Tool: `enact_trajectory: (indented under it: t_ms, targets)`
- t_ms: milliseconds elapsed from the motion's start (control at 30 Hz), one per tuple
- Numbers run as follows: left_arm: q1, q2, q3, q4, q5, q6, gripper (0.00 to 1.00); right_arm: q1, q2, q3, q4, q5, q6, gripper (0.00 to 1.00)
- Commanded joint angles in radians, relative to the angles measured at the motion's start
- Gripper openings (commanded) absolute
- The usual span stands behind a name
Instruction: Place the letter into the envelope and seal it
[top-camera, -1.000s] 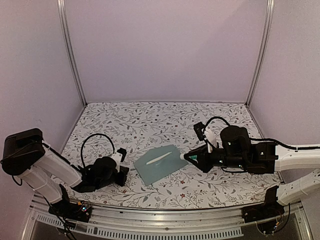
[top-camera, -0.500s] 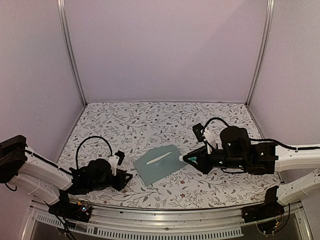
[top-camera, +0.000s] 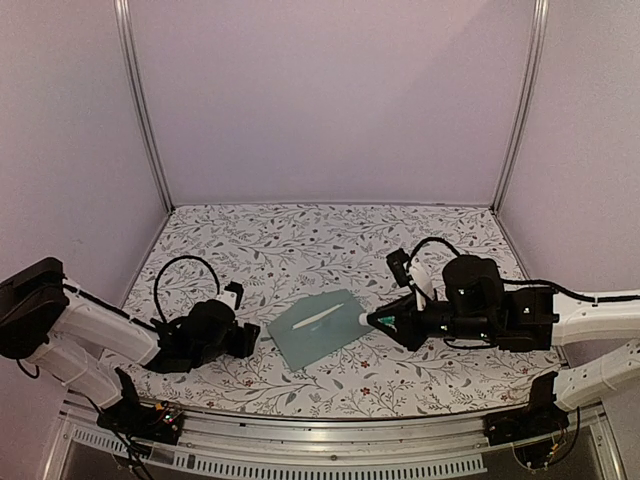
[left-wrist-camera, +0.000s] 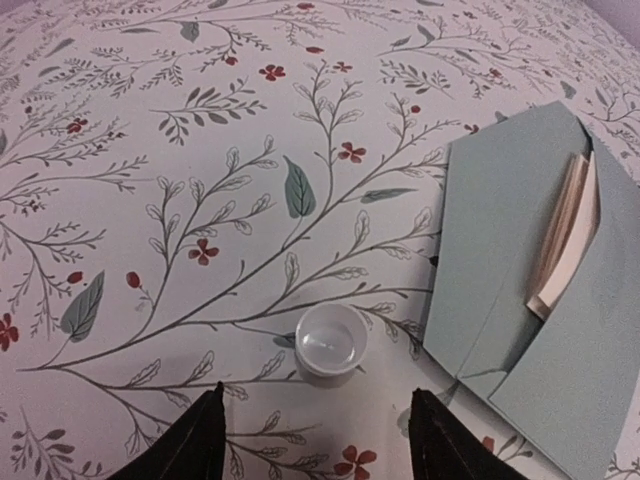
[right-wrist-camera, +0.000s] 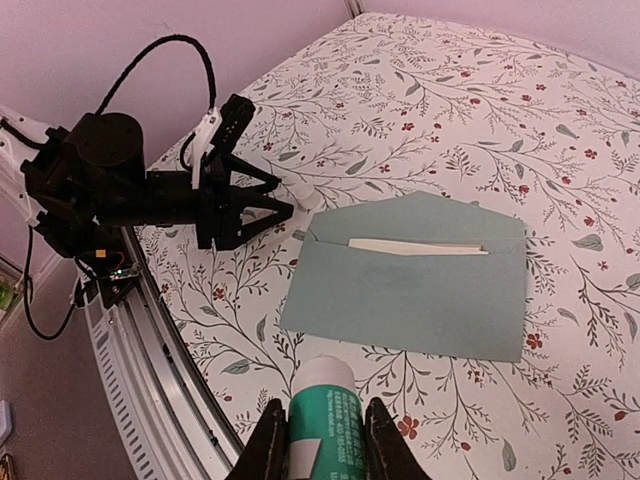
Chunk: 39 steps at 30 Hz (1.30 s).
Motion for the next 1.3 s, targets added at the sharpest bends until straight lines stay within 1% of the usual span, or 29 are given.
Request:
enact_trajectory:
  t_ms: [0, 100, 200, 367, 467, 533, 700, 900, 1000, 1133, 1267]
  targets:
    - [0.05, 0.113, 0.08, 0.026, -0.001, 0.083, 0.6, 0.006, -0.025, -0.014, 0.019, -0.001, 0.007, 0.0]
    - [0.068, 0.182, 0.122, 0.044, 0.008, 0.109, 0.56, 0.009, -0.039, -0.021, 0.009, 0.004, 0.01, 0.0]
    - [0.079, 0.233, 0.148, 0.07, 0.021, 0.126, 0.49, 0.009, -0.055, -0.029, 0.007, 0.01, 0.014, 0.0]
    - [0.084, 0.299, 0.188, 0.061, 0.012, 0.138, 0.28, 0.009, -0.064, -0.033, -0.004, 0.012, 0.014, 0.0]
    - [0.084, 0.304, 0.184, 0.057, 0.02, 0.126, 0.19, 0.009, -0.07, -0.033, -0.01, 0.013, 0.018, 0.0]
    - [0.082, 0.288, 0.163, 0.061, 0.032, 0.118, 0.16, 0.009, -0.075, -0.032, -0.015, 0.013, 0.017, 0.0]
    - [0.039, 0.181, 0.093, 0.025, 0.029, 0.088, 0.13, 0.009, -0.079, -0.019, -0.028, 0.017, 0.009, 0.0]
    - [-0.117, 0.012, 0.067, -0.101, -0.031, 0.04, 0.12, 0.009, -0.072, 0.006, -0.042, 0.028, -0.005, 0.0]
    - [-0.183, -0.058, 0.066, -0.114, -0.003, 0.041, 0.12, 0.009, -0.071, 0.015, -0.049, 0.033, -0.009, 0.0]
    - [-0.261, -0.077, 0.104, -0.096, 0.047, 0.086, 0.12, 0.009, -0.076, 0.045, -0.094, 0.073, -0.016, 0.0]
    - [-0.308, -0.002, 0.168, -0.023, 0.131, 0.17, 0.13, 0.009, -0.111, 0.059, -0.156, 0.152, -0.006, 0.0]
